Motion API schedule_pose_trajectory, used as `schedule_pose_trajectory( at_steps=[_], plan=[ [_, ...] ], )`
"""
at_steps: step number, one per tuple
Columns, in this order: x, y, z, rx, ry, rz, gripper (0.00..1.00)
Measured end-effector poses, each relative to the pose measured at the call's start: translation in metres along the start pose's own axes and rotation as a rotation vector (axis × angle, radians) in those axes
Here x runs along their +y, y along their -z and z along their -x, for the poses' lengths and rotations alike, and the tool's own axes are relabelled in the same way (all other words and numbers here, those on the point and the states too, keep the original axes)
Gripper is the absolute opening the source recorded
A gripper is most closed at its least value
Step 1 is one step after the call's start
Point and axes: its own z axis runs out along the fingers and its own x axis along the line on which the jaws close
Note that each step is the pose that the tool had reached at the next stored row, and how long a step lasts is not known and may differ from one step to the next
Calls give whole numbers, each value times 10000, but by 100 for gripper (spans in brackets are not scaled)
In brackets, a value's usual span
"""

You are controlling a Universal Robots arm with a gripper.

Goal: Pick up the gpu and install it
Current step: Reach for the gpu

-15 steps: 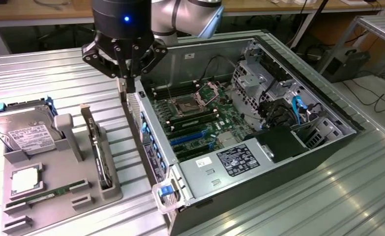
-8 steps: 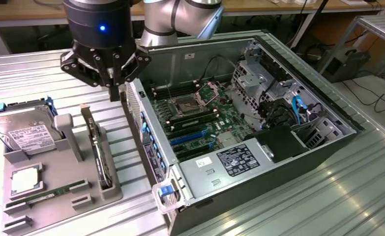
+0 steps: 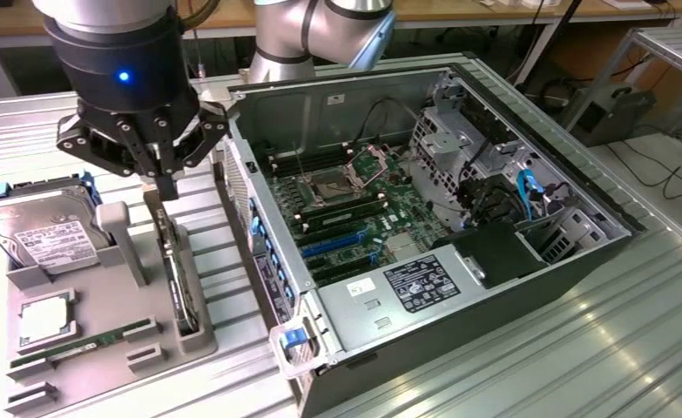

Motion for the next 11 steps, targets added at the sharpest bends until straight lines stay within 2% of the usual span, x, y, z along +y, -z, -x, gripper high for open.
schedule_pose_trajectory(
  at_steps=[5,11],
  plan=[
    [-43,-47,-153,-2,0,-29,11],
    [-45,-50,-161,-2,1,-28,11]
  ],
)
